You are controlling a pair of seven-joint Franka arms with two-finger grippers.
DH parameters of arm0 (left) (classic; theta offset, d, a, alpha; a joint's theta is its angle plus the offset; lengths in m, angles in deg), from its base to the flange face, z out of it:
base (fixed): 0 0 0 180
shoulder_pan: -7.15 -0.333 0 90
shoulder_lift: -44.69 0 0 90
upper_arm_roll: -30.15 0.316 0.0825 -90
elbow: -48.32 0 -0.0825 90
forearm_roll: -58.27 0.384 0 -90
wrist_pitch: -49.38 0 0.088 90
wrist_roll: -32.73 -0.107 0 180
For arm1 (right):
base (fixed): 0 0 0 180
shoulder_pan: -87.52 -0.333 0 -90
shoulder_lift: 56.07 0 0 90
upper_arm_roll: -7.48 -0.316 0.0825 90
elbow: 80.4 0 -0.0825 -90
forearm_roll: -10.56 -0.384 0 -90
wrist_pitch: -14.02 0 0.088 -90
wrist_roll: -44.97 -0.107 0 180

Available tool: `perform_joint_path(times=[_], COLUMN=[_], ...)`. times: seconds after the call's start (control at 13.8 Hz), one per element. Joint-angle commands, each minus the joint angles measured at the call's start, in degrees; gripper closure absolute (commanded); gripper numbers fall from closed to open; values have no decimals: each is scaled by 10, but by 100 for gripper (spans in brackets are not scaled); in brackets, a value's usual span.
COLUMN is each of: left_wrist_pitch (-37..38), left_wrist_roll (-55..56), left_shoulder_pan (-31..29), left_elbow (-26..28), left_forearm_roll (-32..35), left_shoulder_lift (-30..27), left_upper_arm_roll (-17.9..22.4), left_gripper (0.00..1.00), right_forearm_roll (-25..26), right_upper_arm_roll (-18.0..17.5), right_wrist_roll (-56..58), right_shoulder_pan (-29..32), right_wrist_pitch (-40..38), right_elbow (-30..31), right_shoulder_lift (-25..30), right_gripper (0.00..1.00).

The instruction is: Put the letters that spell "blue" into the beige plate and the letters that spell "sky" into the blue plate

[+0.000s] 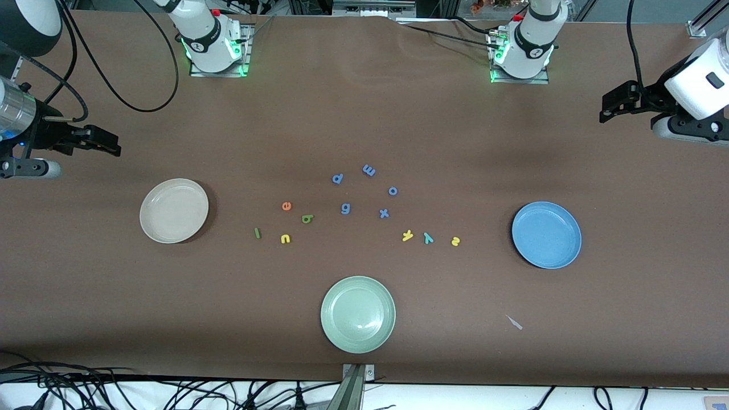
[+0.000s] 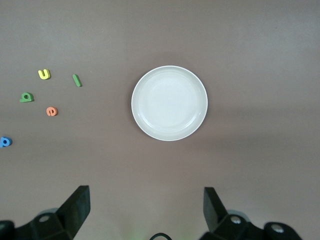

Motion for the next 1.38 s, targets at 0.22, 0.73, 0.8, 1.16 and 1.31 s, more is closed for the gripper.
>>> perform_joint_path(times=[0.22, 0.73, 0.8, 1.16, 1.31], left_wrist_pitch=[13, 12, 11, 10, 10], left_wrist_roll=[-4, -5, -6, -5, -5], left_shoulder_pan=[-4, -3, -1, 126, 126], left_elbow=[-17, -18, -18, -16, -16], left_forearm_roll=[-6, -6, -7, 2, 2], left_shoulder_lift=[6, 12, 16, 8, 8], left_upper_arm_roll=[-2, -2, 0, 114, 114], left_gripper=[0, 0, 0, 0, 0], right_forearm_roll=[6, 8, 8, 8, 8], right_upper_arm_roll=[4, 3, 2, 3, 3], right_wrist_roll=[3, -2, -2, -3, -3], right_shoulder_pan=[-4, -18, -18, -24, -24], right_wrist_pitch=[5, 22, 22, 22, 22], right_elbow=[1, 2, 2, 1, 2], right_shoulder_lift=[3, 3, 3, 3, 3], right_gripper=[0, 0, 0, 0, 0])
